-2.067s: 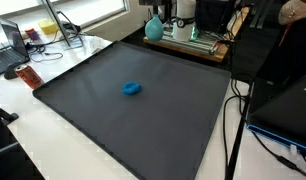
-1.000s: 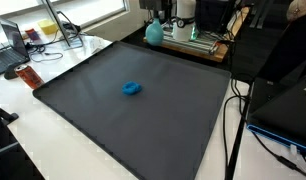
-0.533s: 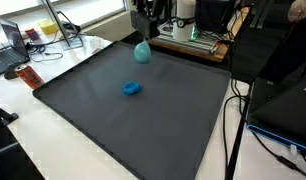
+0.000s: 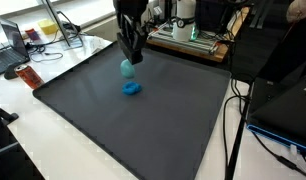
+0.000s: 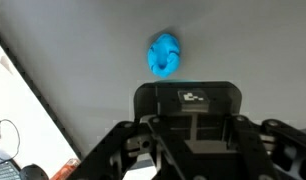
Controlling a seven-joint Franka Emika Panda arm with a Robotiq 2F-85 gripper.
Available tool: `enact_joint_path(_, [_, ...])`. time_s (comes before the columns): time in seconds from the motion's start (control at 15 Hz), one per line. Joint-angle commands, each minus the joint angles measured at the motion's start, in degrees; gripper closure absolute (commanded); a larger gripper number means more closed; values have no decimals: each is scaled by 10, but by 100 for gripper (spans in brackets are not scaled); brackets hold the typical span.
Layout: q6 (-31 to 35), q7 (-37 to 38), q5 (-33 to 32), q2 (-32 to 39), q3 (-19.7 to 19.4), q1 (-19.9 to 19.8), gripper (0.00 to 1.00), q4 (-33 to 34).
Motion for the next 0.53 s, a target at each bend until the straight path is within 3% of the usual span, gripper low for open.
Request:
enact_joint_path(0.0, [-46, 25, -27, 72, -31, 33, 78, 85])
enact_joint_path(0.47, [-43, 37, -33, 141, -69, 56, 78, 124])
